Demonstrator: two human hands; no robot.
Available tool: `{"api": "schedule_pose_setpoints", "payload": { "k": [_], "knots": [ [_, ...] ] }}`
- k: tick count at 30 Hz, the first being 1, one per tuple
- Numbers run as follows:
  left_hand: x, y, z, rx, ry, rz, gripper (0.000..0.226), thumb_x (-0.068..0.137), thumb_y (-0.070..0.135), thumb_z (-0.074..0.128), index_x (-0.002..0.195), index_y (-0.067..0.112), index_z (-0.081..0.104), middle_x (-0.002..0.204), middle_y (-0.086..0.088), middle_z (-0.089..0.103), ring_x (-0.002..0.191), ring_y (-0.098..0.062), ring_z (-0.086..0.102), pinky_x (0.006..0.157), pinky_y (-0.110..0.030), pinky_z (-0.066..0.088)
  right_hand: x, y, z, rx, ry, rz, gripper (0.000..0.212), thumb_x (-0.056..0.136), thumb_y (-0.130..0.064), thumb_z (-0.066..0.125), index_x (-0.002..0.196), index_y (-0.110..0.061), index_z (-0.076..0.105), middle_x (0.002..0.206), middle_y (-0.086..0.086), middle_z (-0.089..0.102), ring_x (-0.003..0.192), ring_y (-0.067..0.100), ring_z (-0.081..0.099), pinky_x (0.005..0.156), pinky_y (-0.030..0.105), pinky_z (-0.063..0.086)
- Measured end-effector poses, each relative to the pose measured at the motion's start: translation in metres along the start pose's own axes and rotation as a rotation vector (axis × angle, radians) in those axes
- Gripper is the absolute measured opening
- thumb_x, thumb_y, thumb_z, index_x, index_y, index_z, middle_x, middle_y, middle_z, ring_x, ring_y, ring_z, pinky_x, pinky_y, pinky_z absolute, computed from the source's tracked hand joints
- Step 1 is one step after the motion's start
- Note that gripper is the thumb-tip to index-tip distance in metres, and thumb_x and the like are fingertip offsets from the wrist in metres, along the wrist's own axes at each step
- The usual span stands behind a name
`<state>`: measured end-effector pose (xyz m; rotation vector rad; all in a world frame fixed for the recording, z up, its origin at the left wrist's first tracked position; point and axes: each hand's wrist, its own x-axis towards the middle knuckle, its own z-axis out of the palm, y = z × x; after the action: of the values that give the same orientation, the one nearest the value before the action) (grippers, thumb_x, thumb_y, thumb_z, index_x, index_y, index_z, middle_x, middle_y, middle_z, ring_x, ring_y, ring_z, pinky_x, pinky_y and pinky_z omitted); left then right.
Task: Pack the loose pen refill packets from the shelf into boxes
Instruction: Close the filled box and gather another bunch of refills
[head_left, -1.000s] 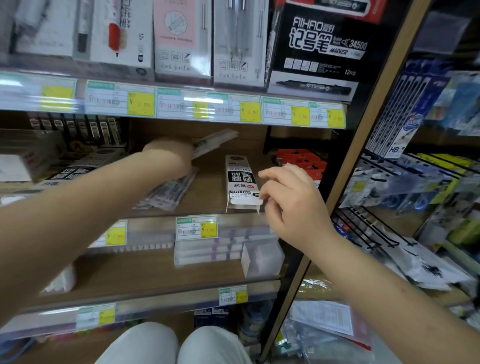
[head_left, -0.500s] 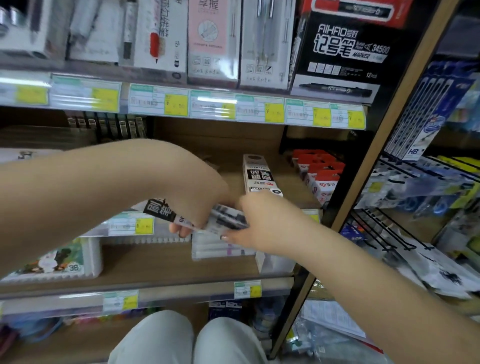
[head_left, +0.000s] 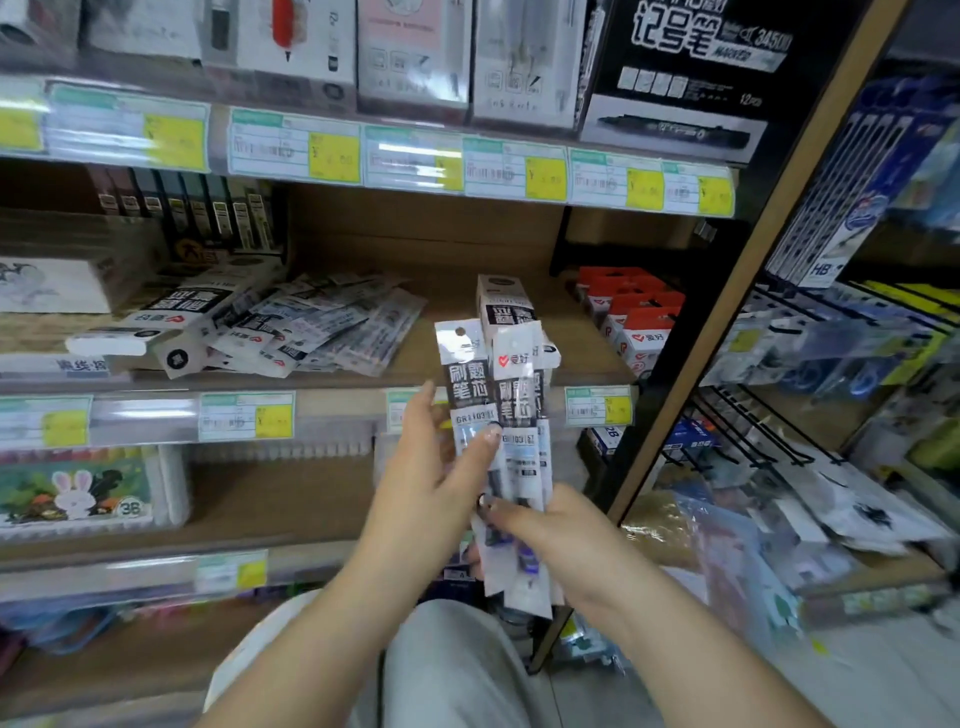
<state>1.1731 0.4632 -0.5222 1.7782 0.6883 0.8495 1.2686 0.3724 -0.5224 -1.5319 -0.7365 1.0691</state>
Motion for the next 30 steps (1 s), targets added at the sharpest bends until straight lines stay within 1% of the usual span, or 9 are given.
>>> {"api": "schedule_pose_setpoints", "payload": {
  "k": [2,4,6,9,14,17,23,27,30],
  "knots": [
    [0.0,-0.01,0.012,-0.229,0.019,-0.097,0.02,0.095,0.028,0.049,0.099,0.026,0.068,0.09,0.007,0.074,0.077,0.0,0.067,0.061,-0.011,0.05,-0.001,0.006,0.006,0.105,-0.035,0.014,0.017,0.092,-0.009,0.056,0.091,-0.021,0.069,0.075,0.002,0.074,0.069,0.015,0.07,0.06,0.026,0.055],
    [-0.002,-0.016,0.016,-0.386,0.026,-0.184,0.033,0.097,0.022,0.047,0.079,0.027,0.074,0.08,0.003,0.076,0.075,-0.01,0.071,0.065,-0.021,0.054,-0.004,0.011,0.009,0.193,-0.04,0.036,0.021,0.093,-0.009,0.054,0.088,-0.02,0.071,0.077,0.004,0.074,0.071,0.016,0.071,0.06,0.026,0.056],
    [-0.003,-0.017,0.011,-0.507,0.005,-0.269,0.034,0.097,0.022,0.045,0.081,0.021,0.075,0.083,-0.007,0.076,0.079,-0.023,0.072,0.072,-0.035,0.056,-0.005,0.016,0.007,0.234,-0.002,0.04,0.017,0.093,-0.014,0.055,0.093,-0.02,0.07,0.085,0.005,0.075,0.078,0.018,0.072,0.065,0.029,0.057],
    [0.0,-0.018,-0.002,-0.612,0.051,-0.328,0.033,0.097,0.022,0.044,0.079,0.009,0.067,0.077,-0.017,0.073,0.066,-0.029,0.07,0.061,-0.039,0.058,-0.007,0.02,0.003,0.204,0.035,-0.005,0.017,0.095,-0.021,0.05,0.096,-0.014,0.065,0.08,0.007,0.074,0.071,0.021,0.07,0.068,0.034,0.057],
    [-0.002,-0.025,-0.017,-0.393,0.106,-0.207,0.033,0.1,0.019,0.039,0.079,0.011,0.063,0.057,-0.005,0.068,0.049,-0.015,0.062,0.049,-0.021,0.05,-0.01,0.014,0.004,0.138,0.056,-0.092,0.038,0.101,-0.018,0.032,0.078,-0.01,0.062,0.073,0.011,0.074,0.06,0.019,0.066,0.061,0.029,0.055],
    [-0.009,-0.026,-0.011,-0.303,0.049,-0.196,0.032,0.099,0.02,0.04,0.078,0.012,0.062,0.054,-0.003,0.063,0.042,-0.015,0.052,0.044,-0.02,0.044,-0.008,0.016,0.007,-0.015,0.106,-0.08,0.043,0.099,-0.026,0.039,0.07,-0.027,0.071,0.076,-0.007,0.074,0.069,0.004,0.066,0.071,0.023,0.052],
    [-0.016,-0.027,0.004,-0.325,0.036,-0.226,0.034,0.097,0.022,0.045,0.076,0.012,0.07,0.066,-0.009,0.071,0.061,-0.02,0.066,0.062,-0.035,0.051,-0.001,0.015,0.013,-0.171,0.107,-0.313,0.018,0.092,-0.018,0.056,0.101,-0.034,0.061,0.098,-0.021,0.07,0.093,-0.006,0.063,0.074,0.008,0.045],
    [-0.021,-0.022,0.008,-0.436,0.007,-0.258,0.039,0.098,0.021,0.044,0.074,0.027,0.075,0.074,0.001,0.075,0.066,-0.006,0.069,0.053,-0.013,0.049,0.001,0.016,0.015,-0.246,0.233,-0.452,0.028,0.087,-0.012,0.063,0.107,-0.029,0.054,0.097,-0.011,0.071,0.089,0.001,0.066,0.075,0.019,0.051],
    [-0.023,-0.016,0.014,-0.507,0.028,-0.251,0.034,0.097,0.023,0.045,0.082,0.03,0.075,0.08,0.0,0.076,0.074,-0.011,0.071,0.06,-0.02,0.053,0.0,0.019,0.021,-0.277,0.319,-0.526,0.02,0.084,-0.026,0.057,0.104,-0.031,0.059,0.096,-0.01,0.071,0.089,0.005,0.067,0.079,0.03,0.054]
  ]
}}
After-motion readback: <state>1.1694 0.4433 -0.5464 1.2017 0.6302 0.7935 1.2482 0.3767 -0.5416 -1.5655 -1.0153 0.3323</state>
